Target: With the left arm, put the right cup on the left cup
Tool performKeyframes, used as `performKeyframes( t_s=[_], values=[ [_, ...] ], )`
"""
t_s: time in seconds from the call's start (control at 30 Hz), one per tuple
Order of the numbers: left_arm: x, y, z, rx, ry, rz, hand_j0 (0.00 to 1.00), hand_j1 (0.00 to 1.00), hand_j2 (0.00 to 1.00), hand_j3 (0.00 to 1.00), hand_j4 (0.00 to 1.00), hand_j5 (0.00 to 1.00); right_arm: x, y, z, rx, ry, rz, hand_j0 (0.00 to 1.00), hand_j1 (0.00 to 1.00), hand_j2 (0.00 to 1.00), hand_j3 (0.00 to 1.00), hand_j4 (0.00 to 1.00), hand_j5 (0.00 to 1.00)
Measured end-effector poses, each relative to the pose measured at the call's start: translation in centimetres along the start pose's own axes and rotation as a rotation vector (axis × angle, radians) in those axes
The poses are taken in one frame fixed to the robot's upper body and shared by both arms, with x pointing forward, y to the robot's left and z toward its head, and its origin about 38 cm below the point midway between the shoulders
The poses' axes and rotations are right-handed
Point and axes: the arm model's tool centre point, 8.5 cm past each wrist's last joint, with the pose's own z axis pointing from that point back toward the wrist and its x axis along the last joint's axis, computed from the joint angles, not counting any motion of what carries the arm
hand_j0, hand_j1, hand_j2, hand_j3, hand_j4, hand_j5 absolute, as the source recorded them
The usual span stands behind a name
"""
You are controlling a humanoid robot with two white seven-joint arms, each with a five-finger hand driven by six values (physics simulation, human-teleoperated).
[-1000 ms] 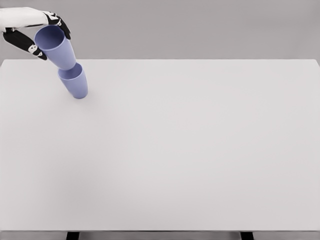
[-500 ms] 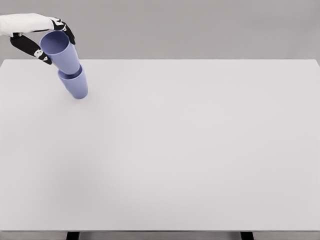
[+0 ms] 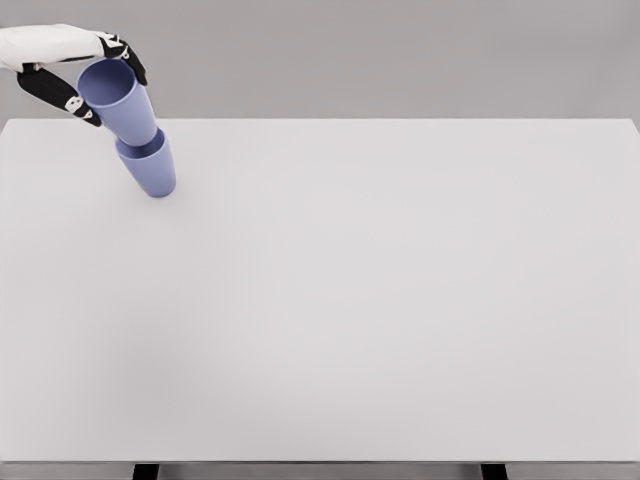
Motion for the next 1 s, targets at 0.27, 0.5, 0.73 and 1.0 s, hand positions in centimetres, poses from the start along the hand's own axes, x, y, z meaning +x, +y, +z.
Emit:
performKeyframes(
  t_s=[0.27, 0.5, 0.73, 1.0],
  values=[
    [-0.6, -0.4, -0.1, -0.009, 0.021, 0.002, 0.54, 0.54, 0.54, 0.54, 0.54, 0.54, 0.0, 0.0, 0.0, 0.0, 0.0, 0.0, 1.0, 1.0, 1.0, 1.0, 1.0, 1.0],
    [-0.6, -0.4, -0.2, -0.013, 0.024, -0.005, 0.54, 0.54, 0.54, 0.54, 0.54, 0.54, -0.1, 0.0, 0.0, 0.0, 0.002, 0.0, 1.0, 1.0, 1.0, 1.0, 1.0, 1.0],
    [-0.6, -0.5, -0.9, -0.014, 0.023, -0.002, 0.54, 0.54, 0.54, 0.54, 0.54, 0.54, -0.1, 0.0, 0.0, 0.0, 0.002, 0.0, 1.0, 1.0, 1.0, 1.0, 1.0, 1.0],
    [-0.8, -1.5, -1.2, -0.028, 0.021, 0.013, 0.56, 0.56, 0.56, 0.56, 0.56, 0.56, 0.0, 0.0, 0.0, 0.0, 0.0, 0.0, 1.0, 1.0, 1.0, 1.0, 1.0, 1.0]
  ],
)
